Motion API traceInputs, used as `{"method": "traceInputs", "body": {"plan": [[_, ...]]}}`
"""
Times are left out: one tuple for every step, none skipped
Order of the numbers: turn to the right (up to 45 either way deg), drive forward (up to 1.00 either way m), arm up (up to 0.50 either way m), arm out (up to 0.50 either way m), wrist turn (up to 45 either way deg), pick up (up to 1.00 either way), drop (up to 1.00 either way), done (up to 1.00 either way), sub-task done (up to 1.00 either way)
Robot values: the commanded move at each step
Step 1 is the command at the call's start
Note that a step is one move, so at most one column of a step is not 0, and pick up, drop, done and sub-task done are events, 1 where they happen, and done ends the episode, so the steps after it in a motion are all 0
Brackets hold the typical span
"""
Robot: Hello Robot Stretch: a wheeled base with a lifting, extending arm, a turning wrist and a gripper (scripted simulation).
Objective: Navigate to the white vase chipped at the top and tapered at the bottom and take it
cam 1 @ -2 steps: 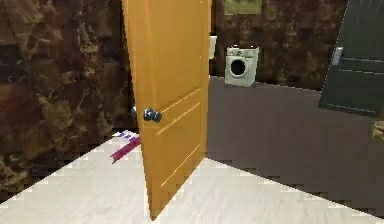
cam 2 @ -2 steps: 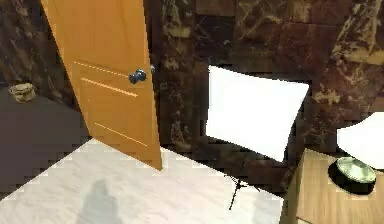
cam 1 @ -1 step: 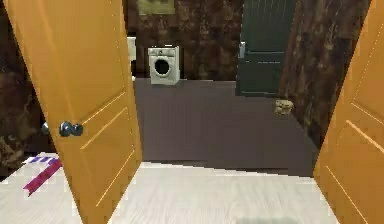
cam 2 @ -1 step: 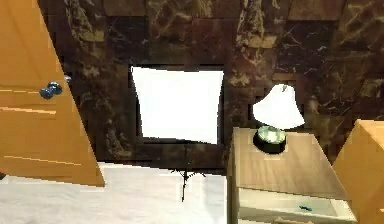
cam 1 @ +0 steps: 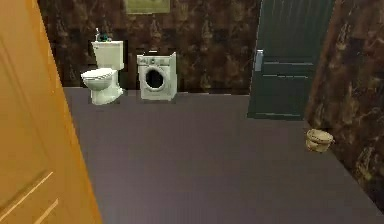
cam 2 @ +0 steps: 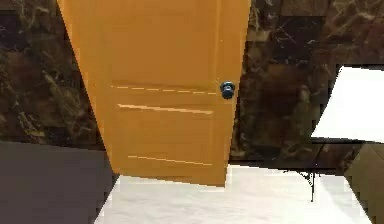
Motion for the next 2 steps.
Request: {"method": "traceInputs", "body": {"plan": [[0.0, 1.0, 0.0, 0.0, 0.0, 0.0, 0.0, 0.0, 0.0], [3.0, 0.0, 0.0, 0.0, 0.0, 0.0, 0.0, 0.0, 0.0]]}}
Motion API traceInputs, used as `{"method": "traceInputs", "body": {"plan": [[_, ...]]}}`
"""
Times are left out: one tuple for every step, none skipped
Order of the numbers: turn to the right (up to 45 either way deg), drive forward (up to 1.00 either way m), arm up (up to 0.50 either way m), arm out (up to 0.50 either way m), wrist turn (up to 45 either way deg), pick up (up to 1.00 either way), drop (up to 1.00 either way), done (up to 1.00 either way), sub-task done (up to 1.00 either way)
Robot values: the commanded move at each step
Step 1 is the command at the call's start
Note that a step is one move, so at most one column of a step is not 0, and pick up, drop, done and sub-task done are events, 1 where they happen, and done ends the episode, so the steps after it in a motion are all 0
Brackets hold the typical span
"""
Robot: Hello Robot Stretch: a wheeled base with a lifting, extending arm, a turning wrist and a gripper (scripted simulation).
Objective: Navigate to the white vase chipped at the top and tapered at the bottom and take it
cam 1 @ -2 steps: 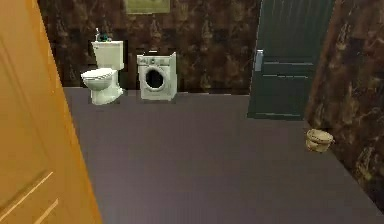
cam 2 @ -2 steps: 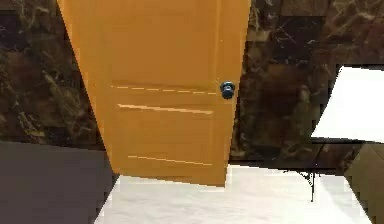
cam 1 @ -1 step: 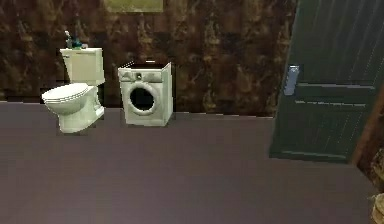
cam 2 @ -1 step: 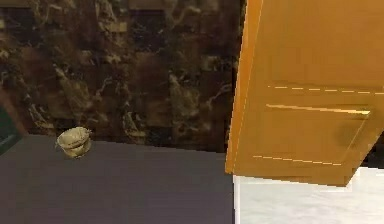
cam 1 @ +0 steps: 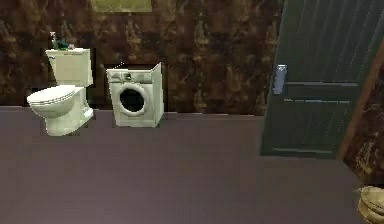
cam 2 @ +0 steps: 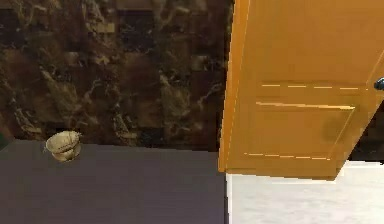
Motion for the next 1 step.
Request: {"method": "traceInputs", "body": {"plan": [[45.0, 0.0, 0.0, 0.0, 0.0, 0.0, 0.0, 0.0, 0.0]]}}
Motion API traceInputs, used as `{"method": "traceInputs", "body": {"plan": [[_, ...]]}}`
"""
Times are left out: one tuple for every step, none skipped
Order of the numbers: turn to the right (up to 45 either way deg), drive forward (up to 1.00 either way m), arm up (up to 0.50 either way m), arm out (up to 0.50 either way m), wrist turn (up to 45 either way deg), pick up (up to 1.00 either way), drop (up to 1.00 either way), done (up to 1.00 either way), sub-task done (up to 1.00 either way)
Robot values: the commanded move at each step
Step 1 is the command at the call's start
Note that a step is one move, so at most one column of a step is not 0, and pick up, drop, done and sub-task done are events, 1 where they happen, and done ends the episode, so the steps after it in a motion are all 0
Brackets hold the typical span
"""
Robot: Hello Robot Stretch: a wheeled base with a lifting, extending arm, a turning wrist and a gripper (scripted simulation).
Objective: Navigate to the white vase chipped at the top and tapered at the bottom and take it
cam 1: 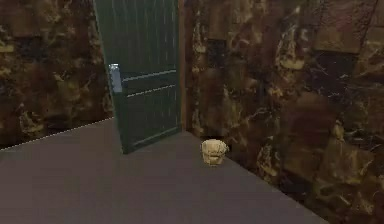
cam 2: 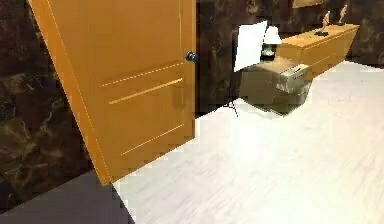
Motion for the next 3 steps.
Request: {"method": "traceInputs", "body": {"plan": [[45.0, 0.0, 0.0, 0.0, 0.0, 0.0, 0.0, 0.0, 0.0], [6.0, 0.0, 0.0, 0.0, 0.0, 0.0, 0.0, 0.0, 0.0], [0.0, 0.05, 0.0, 0.0, 0.0, 0.0, 0.0, 0.0, 0.0]]}}
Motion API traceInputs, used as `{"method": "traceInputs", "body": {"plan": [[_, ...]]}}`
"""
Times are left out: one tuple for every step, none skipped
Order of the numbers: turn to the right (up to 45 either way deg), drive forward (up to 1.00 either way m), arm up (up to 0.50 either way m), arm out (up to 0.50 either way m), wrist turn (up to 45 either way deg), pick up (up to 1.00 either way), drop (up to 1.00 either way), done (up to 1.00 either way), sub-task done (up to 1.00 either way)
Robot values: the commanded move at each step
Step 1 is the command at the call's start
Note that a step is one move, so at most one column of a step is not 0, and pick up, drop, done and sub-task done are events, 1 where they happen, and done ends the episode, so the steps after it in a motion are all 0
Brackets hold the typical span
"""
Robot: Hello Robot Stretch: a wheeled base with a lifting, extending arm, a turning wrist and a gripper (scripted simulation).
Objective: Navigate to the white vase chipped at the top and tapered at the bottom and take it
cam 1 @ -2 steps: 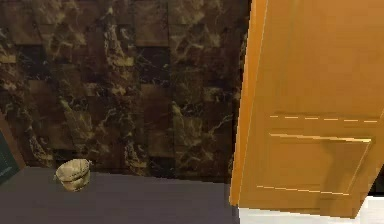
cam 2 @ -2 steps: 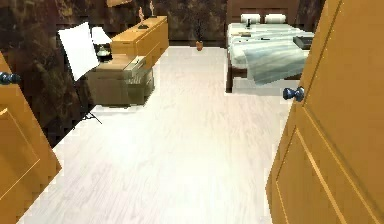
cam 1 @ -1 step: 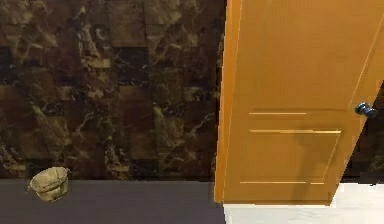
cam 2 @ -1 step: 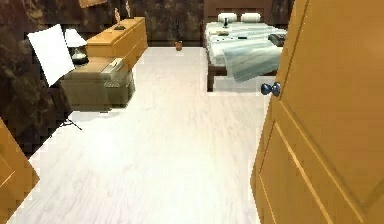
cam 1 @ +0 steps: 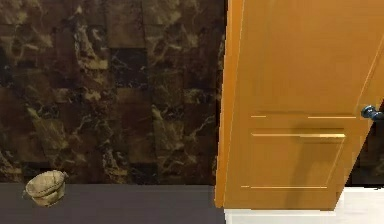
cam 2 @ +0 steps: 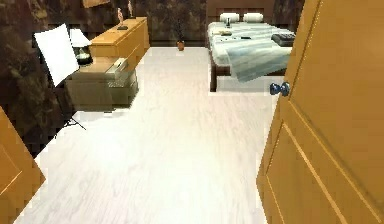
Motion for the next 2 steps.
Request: {"method": "traceInputs", "body": {"plan": [[-45.0, 0.0, 0.0, 0.0, 0.0, 0.0, 0.0, 0.0, 0.0], [-21.0, 0.0, 0.0, 0.0, 0.0, 0.0, 0.0, 0.0, 0.0]]}}
